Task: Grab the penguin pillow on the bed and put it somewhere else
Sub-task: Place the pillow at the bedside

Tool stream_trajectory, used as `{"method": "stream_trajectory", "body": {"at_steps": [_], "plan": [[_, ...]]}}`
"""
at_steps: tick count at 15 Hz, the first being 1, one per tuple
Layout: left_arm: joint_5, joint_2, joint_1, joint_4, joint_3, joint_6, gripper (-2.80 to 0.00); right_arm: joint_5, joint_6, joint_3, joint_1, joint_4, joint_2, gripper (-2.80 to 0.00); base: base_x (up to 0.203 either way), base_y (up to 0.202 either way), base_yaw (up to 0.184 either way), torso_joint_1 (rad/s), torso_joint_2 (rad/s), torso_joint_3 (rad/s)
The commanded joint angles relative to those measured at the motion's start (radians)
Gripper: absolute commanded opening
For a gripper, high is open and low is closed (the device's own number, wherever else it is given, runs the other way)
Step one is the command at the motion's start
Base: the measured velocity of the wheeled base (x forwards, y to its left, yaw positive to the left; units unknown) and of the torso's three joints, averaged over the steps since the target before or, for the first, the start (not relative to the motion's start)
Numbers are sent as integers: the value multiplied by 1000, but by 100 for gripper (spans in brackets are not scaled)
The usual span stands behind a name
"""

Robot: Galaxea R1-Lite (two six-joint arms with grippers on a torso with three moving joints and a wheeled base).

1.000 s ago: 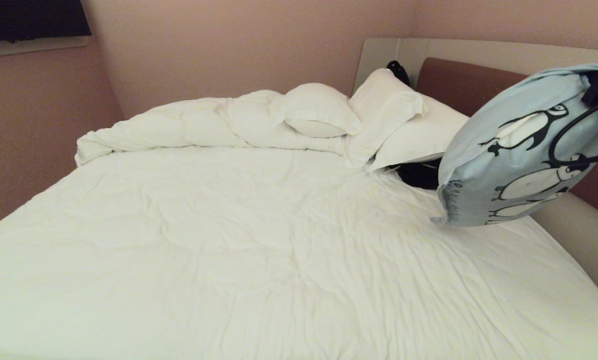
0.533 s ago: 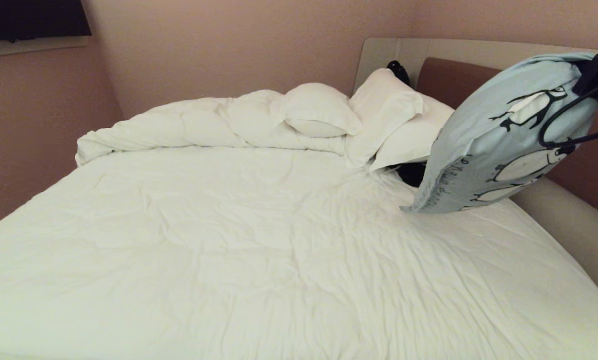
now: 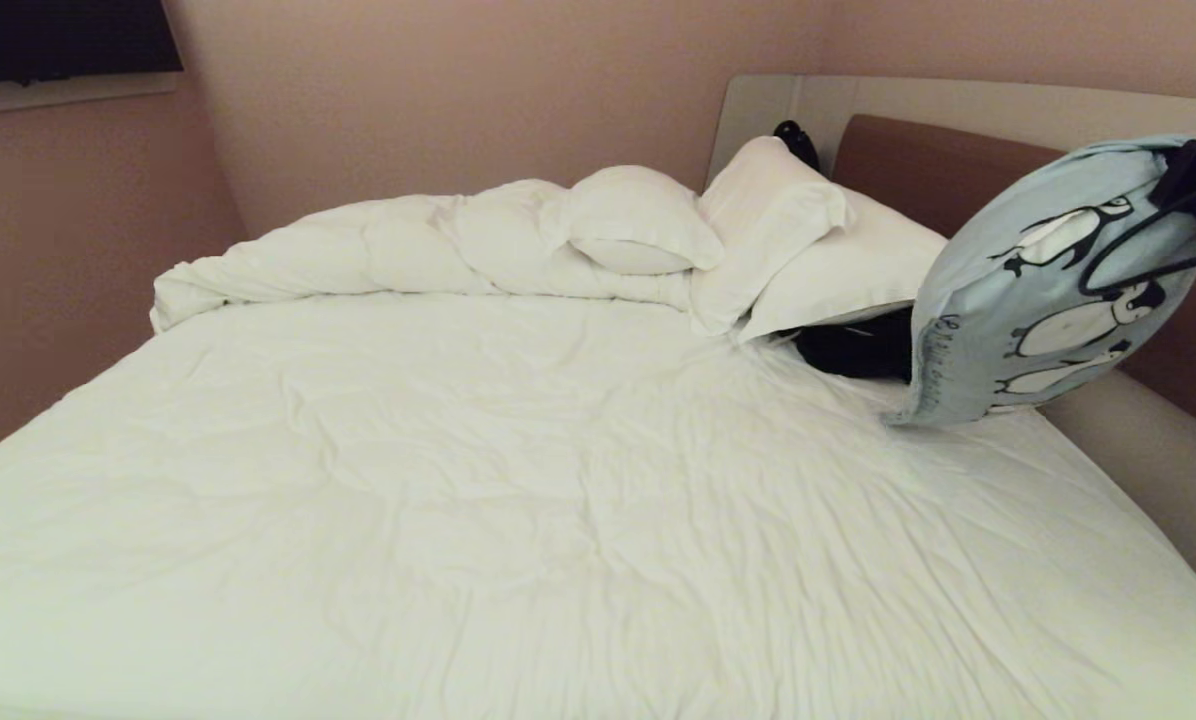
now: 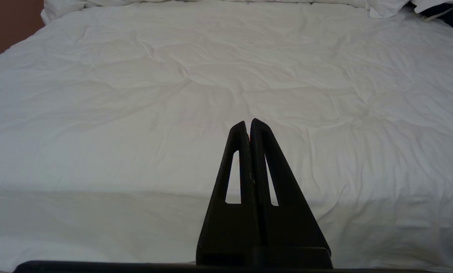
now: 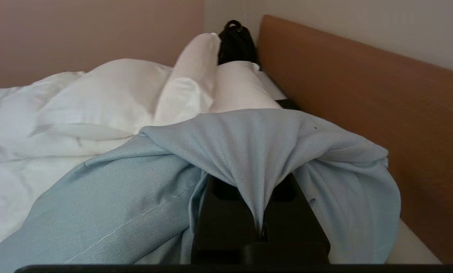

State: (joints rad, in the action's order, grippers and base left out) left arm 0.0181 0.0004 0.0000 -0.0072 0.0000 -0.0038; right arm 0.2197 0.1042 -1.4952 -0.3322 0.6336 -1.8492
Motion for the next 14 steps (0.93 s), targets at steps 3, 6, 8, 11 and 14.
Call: {"method": "stream_trajectory", "body": {"at_steps": [3,6,8,11,14], "plan": [[0,0,0,0,0,-1,-280,3,2,-86,-8,0,-81,-280,0,0,0,0,0,0],[0,0,0,0,0,-1,-280,16,5,-134,-8,-1,-117,-280,0,0,0,0,0,0],[0,0,0,0,0,-1,-280,17,6,-169,-14,-2,-151,-280,0,0,0,0,0,0],[0,0,0,0,0,-1,-280,16,6,-191,-43,-2,-225,-280,0,0,0,0,0,0],[0,0,0,0,0,-1,-280,18,2,-172,-93,-4,-333,-280,0,0,0,0,0,0]]}}
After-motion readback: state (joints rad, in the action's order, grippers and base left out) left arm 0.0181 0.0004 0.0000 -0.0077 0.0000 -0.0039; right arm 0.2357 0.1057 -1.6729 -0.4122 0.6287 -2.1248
